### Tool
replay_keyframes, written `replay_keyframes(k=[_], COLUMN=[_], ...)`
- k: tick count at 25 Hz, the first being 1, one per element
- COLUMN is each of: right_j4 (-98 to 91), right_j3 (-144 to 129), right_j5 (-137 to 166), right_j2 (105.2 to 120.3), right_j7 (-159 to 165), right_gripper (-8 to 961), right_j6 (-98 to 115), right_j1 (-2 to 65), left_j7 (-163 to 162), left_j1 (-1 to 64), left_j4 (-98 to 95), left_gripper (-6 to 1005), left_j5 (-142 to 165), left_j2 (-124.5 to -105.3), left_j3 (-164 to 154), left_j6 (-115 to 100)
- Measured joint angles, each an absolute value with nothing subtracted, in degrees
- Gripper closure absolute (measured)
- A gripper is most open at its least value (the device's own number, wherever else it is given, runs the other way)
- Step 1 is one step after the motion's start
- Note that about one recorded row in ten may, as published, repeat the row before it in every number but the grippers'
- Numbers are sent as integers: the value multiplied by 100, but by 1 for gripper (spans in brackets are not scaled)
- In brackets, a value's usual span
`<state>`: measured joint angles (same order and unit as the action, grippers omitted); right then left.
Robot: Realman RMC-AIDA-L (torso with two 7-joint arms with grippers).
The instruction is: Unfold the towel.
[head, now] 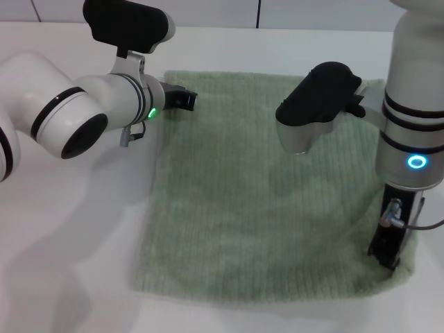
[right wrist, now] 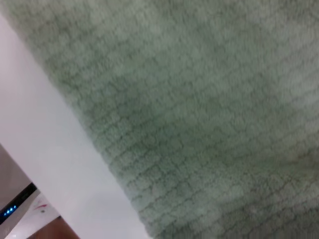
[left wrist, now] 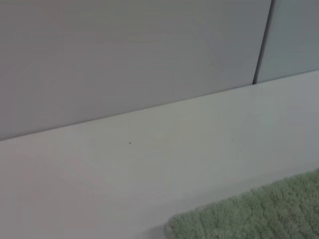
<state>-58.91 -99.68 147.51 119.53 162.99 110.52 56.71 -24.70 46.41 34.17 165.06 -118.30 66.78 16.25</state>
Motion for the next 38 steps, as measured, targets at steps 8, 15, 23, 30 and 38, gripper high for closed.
replay_keyframes(k=[8,15,23,30,38], right_j4=[-5543,-5400,-5350,-5365,-5892], right_j3=[-9992,-10162,-10248,-10258,-9982], right_j5=[14775,14777,14784,14791,14923], right_j2=[11953,11953,11948,11946,11926], right_j7=[16311,16265,16172,16127,16159], right_gripper=[931,931,906,789,749], right_j6=[11241,11213,11085,11064,10711], right_j1=[5789,5853,5946,5974,5917], left_j7=[-2470,-2470,-2470,-2470,-2470], left_j1=[4655,4649,4660,4665,4653], left_j4=[3422,3428,3428,3428,3427], left_gripper=[977,977,977,977,977], left_j5=[16506,16506,16506,16506,16506], left_j2=[-11830,-11830,-11830,-11830,-11830], left_j3=[6680,6688,6690,6697,6706], left_j6=[1623,1611,1608,1608,1612])
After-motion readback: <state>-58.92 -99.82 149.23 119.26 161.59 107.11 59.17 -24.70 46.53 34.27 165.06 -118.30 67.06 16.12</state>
